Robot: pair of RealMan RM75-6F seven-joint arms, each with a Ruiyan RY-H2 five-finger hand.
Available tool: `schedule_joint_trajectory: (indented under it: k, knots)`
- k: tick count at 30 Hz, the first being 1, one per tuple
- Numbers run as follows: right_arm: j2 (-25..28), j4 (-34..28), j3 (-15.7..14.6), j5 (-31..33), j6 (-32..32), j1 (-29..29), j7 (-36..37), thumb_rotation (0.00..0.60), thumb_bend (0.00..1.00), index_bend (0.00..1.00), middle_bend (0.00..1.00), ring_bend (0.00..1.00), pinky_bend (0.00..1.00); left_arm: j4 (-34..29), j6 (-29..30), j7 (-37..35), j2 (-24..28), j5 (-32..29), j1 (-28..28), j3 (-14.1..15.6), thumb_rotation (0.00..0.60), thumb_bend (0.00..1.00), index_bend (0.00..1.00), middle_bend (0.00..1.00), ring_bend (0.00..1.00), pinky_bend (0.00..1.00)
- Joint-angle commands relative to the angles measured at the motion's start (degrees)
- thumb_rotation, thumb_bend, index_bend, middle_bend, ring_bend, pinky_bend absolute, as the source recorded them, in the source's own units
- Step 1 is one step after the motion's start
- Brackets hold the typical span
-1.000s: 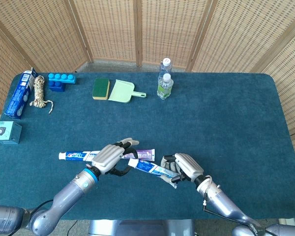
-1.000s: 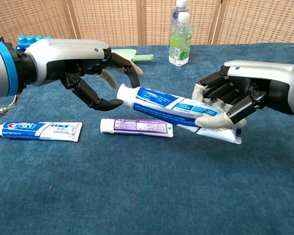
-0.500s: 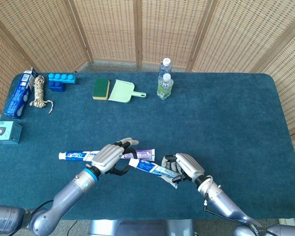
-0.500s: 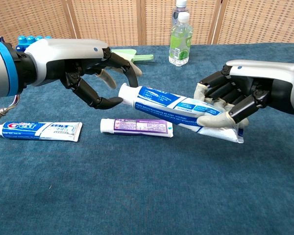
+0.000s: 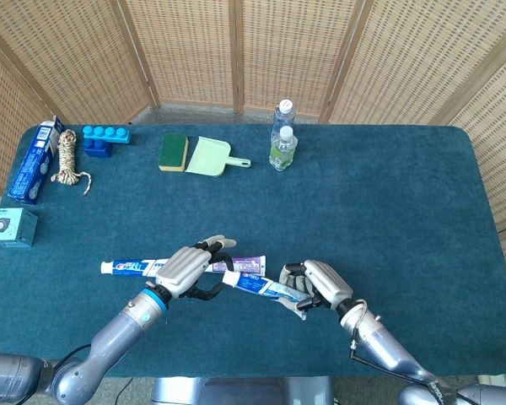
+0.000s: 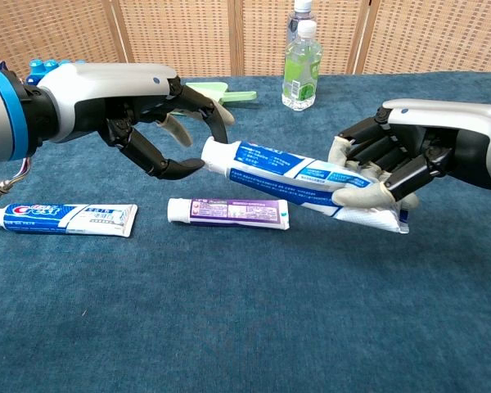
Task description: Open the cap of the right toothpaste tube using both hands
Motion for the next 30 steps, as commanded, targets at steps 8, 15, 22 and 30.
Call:
schedule_joint_trajectory:
  k: [8, 15, 22, 30]
  knots:
    - [-0.04, -0.32, 0.37, 2.45, 0.30, 0.27, -1.54, 0.600, 0.50, 0.96, 0.72, 0.70, 0.79, -0.11, 0.45, -0.28, 0.19, 0.28, 0.23, 0.04, 0.600, 0.42, 0.50, 0.15, 0.08, 0.20]
    - [-0.31, -0.39, 0.62, 4.47, 0.97, 0.39, -3.02, 0.600, 0.50, 0.96, 0.72, 0.71, 0.80, -0.30, 0.54, -0.20, 0.26, 0.54, 0.33, 0.29, 0.600, 0.43, 0.52, 0.15, 0.08, 0.20]
    - [-1.00, -0.40, 1.03, 6.43, 2.30, 0.50, -4.94, 0.600, 0.51, 0.96, 0.72, 0.71, 0.80, -0.52, 0.86, -0.12, 0.23, 0.93, 0.48, 0.43, 0.600, 0.42, 0.51, 0.14, 0.08, 0.20]
    - [-1.86, -0.25, 2.62, 10.95, 3.24, 1.15, -6.27, 0.600, 0.52, 0.95, 0.72, 0.71, 0.80, -0.59, 1.39, 1.06, 0.05, 1.71, 0.67, 1.28, 0.600, 0.42, 0.49, 0.12, 0.07, 0.20]
